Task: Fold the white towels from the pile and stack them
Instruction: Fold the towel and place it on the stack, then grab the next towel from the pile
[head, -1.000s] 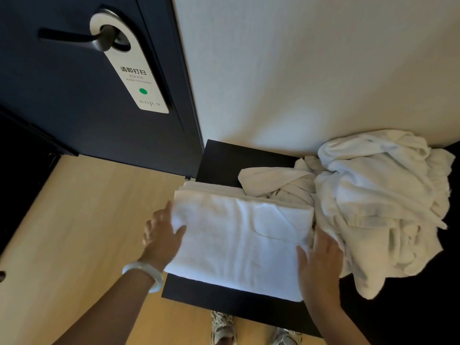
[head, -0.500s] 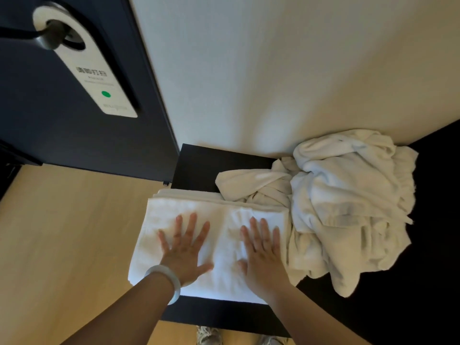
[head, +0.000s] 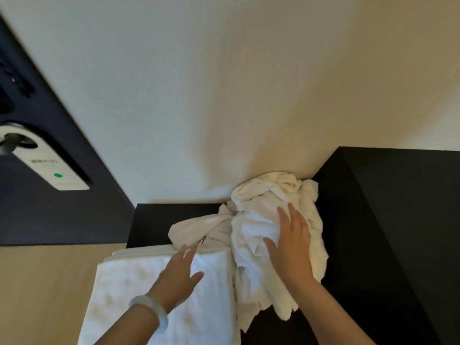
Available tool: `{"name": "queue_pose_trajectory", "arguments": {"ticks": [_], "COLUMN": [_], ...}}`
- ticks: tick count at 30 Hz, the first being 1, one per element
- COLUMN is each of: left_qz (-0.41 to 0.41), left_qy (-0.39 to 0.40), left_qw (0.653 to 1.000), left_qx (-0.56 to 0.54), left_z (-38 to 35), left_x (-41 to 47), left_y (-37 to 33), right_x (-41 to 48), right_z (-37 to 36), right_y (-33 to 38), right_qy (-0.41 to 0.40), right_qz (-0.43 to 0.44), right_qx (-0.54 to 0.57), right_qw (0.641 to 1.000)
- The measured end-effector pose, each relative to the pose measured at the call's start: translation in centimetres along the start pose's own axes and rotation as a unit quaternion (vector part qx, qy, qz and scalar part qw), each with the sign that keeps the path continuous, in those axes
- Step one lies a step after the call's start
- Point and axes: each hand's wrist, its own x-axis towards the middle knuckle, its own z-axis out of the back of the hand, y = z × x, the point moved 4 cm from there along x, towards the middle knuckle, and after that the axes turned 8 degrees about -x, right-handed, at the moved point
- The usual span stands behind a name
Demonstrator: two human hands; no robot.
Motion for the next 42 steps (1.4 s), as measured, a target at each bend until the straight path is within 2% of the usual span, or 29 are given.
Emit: {"name": "queue_pose_trajectory", "arguments": {"ticks": [2, 5, 7, 12, 15, 19, 22, 27, 29, 32, 34, 37, 40, 42], "left_qz": [-0.028, -0.048, -0.043, -0.046, -0.080, -0.105, -0.152, -0.222, -0.231, -0.223, -0.223, -0.208, -0.194, -0.192], "left_qy": [-0.013, -0.011, -0.010, -0.050, -0.097, -0.133, -0.125, -0.074, -0.059, -0.040, -0.019, -0.021, -0.035, -0.038], "left_qw": [0.998, 0.989, 0.984, 0.975, 0.965, 0.945, 0.935, 0.936, 0.934, 0.940, 0.942, 0.951, 0.960, 0.964], "left_qx": [-0.063, -0.141, -0.173, -0.212, -0.231, -0.281, -0.296, -0.263, -0.265, -0.255, -0.250, -0.230, -0.196, -0.181], "left_z": [-0.3, -1.7, -2.7, -1.8, 0.2, 2.2, 2.7, 0.5, -0.6, -2.4, -3.6, -5.2, -6.1, -6.5], "left_x": [0.8, 0.9, 0.6, -0.1, -0.9, -1.6, -2.4, -2.7, -2.2, -1.4, -0.7, -0.6, -0.3, 0.0], "left_y": [-4.0, -8.6, -10.5, -14.5, -18.3, -24.3, -28.9, -33.6, -33.9, -34.3, -34.8, -35.4, -36.5, -38.1], "right_x": [2.6, 4.6, 5.0, 7.0, 7.9, 7.1, 5.6, 4.3, 5.0, 5.5, 5.0, 4.6, 5.1, 5.7], "right_z": [0.5, -0.5, -0.9, 6.1, 14.7, 26.7, 33.1, 39.2, 38.8, 34.9, 31.9, 28.0, 24.3, 21.9], "right_y": [-2.1, -3.9, -4.5, -5.5, -6.9, -9.7, -13.0, -20.0, -23.4, -27.4, -28.4, -28.2, -27.1, -26.3], "right_qy": [0.047, 0.146, 0.180, 0.088, 0.032, 0.021, -0.011, -0.166, -0.197, -0.090, -0.032, 0.028, 0.044, 0.083], "right_qz": [-0.034, -0.070, -0.068, -0.040, -0.004, 0.057, 0.072, 0.023, -0.049, -0.153, -0.151, -0.125, -0.092, -0.054], "right_qx": [0.009, 0.111, 0.181, 0.325, 0.400, 0.438, 0.441, 0.471, 0.416, 0.156, 0.047, 0.043, 0.039, 0.006], "right_qw": [0.998, 0.980, 0.964, 0.941, 0.916, 0.897, 0.894, 0.866, 0.886, 0.972, 0.987, 0.991, 0.994, 0.995]}}
